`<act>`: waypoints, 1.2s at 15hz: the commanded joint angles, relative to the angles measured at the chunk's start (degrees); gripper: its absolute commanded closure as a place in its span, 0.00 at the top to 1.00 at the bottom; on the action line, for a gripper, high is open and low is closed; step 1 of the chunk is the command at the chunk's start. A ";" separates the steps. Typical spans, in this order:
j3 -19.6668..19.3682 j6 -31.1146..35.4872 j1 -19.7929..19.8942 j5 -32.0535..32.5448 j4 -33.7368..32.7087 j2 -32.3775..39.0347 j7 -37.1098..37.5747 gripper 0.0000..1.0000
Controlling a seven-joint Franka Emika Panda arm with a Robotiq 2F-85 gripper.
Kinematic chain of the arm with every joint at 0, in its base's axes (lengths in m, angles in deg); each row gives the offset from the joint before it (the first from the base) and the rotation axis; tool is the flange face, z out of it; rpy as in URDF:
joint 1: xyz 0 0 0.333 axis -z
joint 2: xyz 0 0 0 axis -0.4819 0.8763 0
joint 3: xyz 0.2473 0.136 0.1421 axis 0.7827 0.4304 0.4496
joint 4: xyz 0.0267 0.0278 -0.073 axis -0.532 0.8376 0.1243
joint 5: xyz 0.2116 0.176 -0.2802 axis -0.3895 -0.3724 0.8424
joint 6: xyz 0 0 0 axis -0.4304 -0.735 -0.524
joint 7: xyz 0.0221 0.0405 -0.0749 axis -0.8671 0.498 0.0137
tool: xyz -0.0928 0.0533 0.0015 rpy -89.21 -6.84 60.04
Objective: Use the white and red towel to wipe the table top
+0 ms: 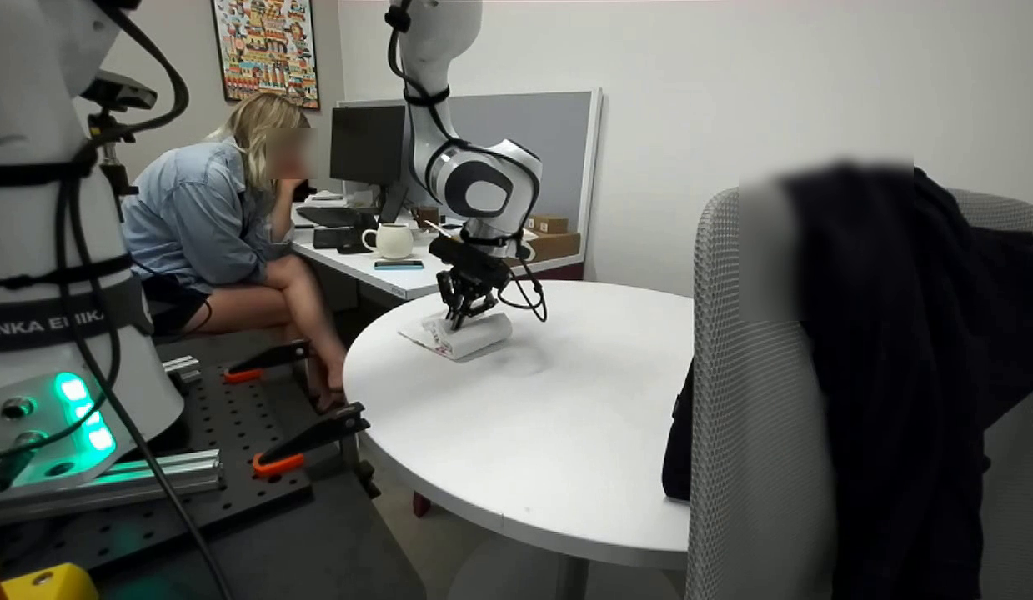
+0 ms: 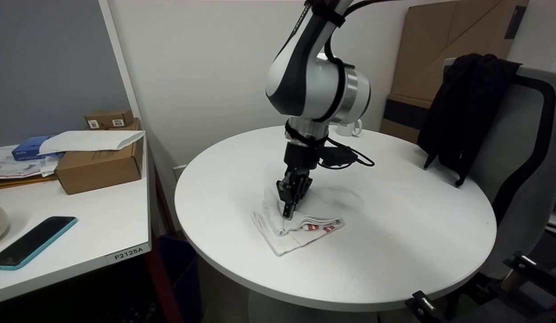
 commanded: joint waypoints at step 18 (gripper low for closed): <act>-26.45 9.79 6.77 14.64 -2.69 0.27 6.54 0.02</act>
